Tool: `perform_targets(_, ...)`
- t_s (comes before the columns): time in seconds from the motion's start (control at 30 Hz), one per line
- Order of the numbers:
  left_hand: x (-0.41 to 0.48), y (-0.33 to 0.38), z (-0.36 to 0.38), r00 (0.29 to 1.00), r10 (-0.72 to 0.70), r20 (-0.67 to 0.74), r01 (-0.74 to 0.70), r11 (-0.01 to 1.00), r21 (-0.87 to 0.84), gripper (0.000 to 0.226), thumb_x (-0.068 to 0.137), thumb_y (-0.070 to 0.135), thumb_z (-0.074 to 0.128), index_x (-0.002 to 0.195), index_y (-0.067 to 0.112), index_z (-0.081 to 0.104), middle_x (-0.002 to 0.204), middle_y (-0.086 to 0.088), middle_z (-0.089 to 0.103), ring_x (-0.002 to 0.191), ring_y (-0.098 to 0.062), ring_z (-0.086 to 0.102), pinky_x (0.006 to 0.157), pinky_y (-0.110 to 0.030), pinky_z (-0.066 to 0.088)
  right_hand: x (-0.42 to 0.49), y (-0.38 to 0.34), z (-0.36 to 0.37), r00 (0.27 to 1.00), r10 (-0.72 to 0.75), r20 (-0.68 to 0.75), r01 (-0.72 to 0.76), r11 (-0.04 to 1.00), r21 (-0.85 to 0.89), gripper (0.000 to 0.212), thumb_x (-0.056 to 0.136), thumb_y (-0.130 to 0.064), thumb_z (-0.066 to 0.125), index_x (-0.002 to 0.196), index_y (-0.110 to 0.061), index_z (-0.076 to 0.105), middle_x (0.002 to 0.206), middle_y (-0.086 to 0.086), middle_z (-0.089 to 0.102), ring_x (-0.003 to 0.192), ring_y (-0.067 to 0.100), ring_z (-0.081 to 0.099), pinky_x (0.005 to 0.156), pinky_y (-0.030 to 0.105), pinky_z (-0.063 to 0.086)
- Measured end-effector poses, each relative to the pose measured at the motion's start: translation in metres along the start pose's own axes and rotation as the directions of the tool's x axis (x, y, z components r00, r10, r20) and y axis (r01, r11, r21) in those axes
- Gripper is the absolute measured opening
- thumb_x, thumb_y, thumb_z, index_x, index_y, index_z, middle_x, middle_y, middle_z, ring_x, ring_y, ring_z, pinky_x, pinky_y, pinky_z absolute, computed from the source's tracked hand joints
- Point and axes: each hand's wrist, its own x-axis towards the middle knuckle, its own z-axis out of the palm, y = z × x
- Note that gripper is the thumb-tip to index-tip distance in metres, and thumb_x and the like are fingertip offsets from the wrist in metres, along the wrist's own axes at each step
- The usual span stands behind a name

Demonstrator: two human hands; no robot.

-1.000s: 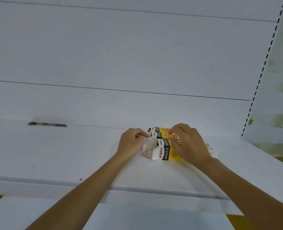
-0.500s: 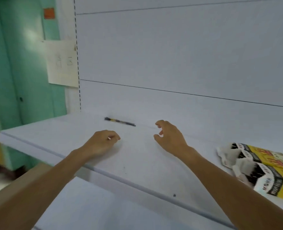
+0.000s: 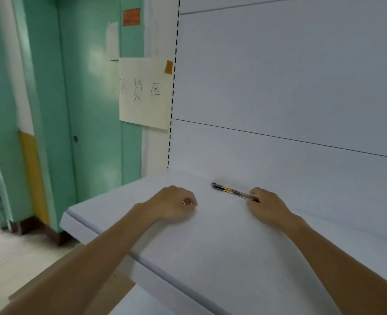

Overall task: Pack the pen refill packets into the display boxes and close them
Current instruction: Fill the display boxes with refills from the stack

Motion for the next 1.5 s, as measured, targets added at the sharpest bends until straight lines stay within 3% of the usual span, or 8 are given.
perform_targets(0.2, 0.02, -0.018, 0.008, 0.995, -0.082, -0.053, 0.065, 0.963, -0.263, 0.029, 0.093, 0.034, 0.046, 0.12, 0.023, 0.053, 0.104, 0.004, 0.064, 0.079, -0.016, 0.058, 0.086, -0.03, 0.046, 0.007, -0.019, 0.008, 0.987, -0.163, -0.003, 0.152, 0.925, -0.349, 0.028, 0.096, -0.021, 0.035, 0.105, -0.013, 0.06, 0.098, 0.004, 0.053, 0.094, 0.021, 0.052, 0.078, 0.032, 0.041)
perform_targets(0.4, 0.029, -0.012, 0.0, 0.951, 0.17, -0.257, -0.133, 0.979, 0.158, 0.049, 0.089, 0.038, 0.053, 0.134, 0.022, 0.04, 0.135, 0.006, 0.045, 0.125, -0.013, 0.039, 0.099, -0.026, 0.03, -0.014, -0.044, 0.001, 0.968, -0.249, 0.038, 0.245, 0.89, -0.385, 0.02, 0.097, -0.01, 0.032, 0.108, -0.009, 0.049, 0.11, 0.007, 0.051, 0.094, 0.028, 0.056, 0.069, 0.031, 0.034)
perform_targets(0.5, 0.034, 0.002, -0.001, 0.896, 0.427, -0.123, -0.336, 0.833, 0.44, 0.059, 0.084, 0.039, 0.058, 0.137, 0.019, 0.039, 0.142, 0.005, 0.039, 0.133, -0.014, 0.032, 0.105, -0.029, 0.022, -0.029, -0.062, -0.005, 0.934, -0.342, 0.102, 0.356, 0.861, -0.364, 0.02, 0.098, -0.013, 0.033, 0.109, -0.008, 0.049, 0.11, 0.008, 0.052, 0.096, 0.03, 0.056, 0.069, 0.032, 0.034)
perform_targets(0.63, 0.04, 0.029, 0.001, 0.92, 0.388, 0.053, -0.374, 0.828, 0.417, 0.024, 0.088, 0.029, 0.047, 0.107, 0.018, 0.058, 0.103, 0.002, 0.059, 0.106, -0.02, 0.053, 0.088, -0.031, 0.037, -0.059, -0.066, -0.016, 0.901, -0.427, 0.079, 0.43, 0.855, -0.29, 0.024, 0.1, -0.019, 0.033, 0.11, -0.008, 0.052, 0.105, 0.007, 0.052, 0.088, 0.026, 0.054, 0.073, 0.035, 0.042)
perform_targets(0.8, 0.041, 0.085, 0.019, 0.877, 0.477, -0.054, -0.404, 0.795, 0.453, 0.016, 0.091, 0.027, 0.038, 0.087, 0.017, 0.05, 0.08, 0.0, 0.058, 0.081, -0.026, 0.058, 0.062, -0.028, 0.031, -0.092, -0.016, -0.051, 0.999, -0.011, 0.037, -0.006, 0.909, 0.416, 0.037, 0.096, -0.043, 0.04, 0.1, -0.014, 0.063, 0.098, 0.001, 0.064, 0.078, 0.012, 0.064, 0.071, 0.023, 0.045)
perform_targets(1.03, 0.032, 0.196, 0.045, 0.834, 0.551, -0.009, -0.516, 0.786, 0.342, 0.028, 0.091, 0.033, 0.043, 0.114, 0.026, 0.056, 0.093, -0.001, 0.061, 0.086, -0.023, 0.057, 0.066, -0.028, 0.034, -0.157, 0.065, -0.104, 0.948, 0.28, -0.152, -0.178, 0.861, 0.476, 0.024, 0.088, -0.029, 0.061, 0.076, -0.009, 0.066, 0.061, -0.007, 0.059, 0.051, 0.007, 0.055, 0.047, 0.006, 0.039)
perform_targets(1.3, 0.005, 0.339, 0.083, 0.798, 0.568, 0.203, -0.567, 0.821, -0.069, 0.045, 0.088, 0.058, 0.045, 0.108, 0.019, 0.04, 0.077, 0.001, 0.05, 0.07, -0.019, 0.051, 0.064, -0.032, 0.04, -0.236, 0.161, -0.184, 0.919, 0.358, -0.168, -0.142, 0.695, 0.705, 0.014, 0.08, 0.003, 0.064, 0.076, -0.01, 0.062, 0.074, 0.005, 0.06, 0.072, 0.017, 0.06, 0.074, 0.021, 0.052)
perform_targets(1.5, -0.017, 0.405, 0.115, 0.763, 0.642, 0.066, -0.61, 0.751, -0.255, 0.025, 0.093, 0.034, 0.052, 0.088, 0.018, 0.033, 0.073, 0.006, 0.051, 0.069, -0.018, 0.064, 0.054, -0.027, 0.04, -0.298, 0.232, -0.215, 0.866, 0.401, -0.299, -0.177, 0.805, 0.566, 0.009, 0.089, -0.021, 0.06, 0.082, -0.018, 0.065, 0.079, -0.007, 0.061, 0.077, 0.012, 0.055, 0.076, 0.028, 0.045)
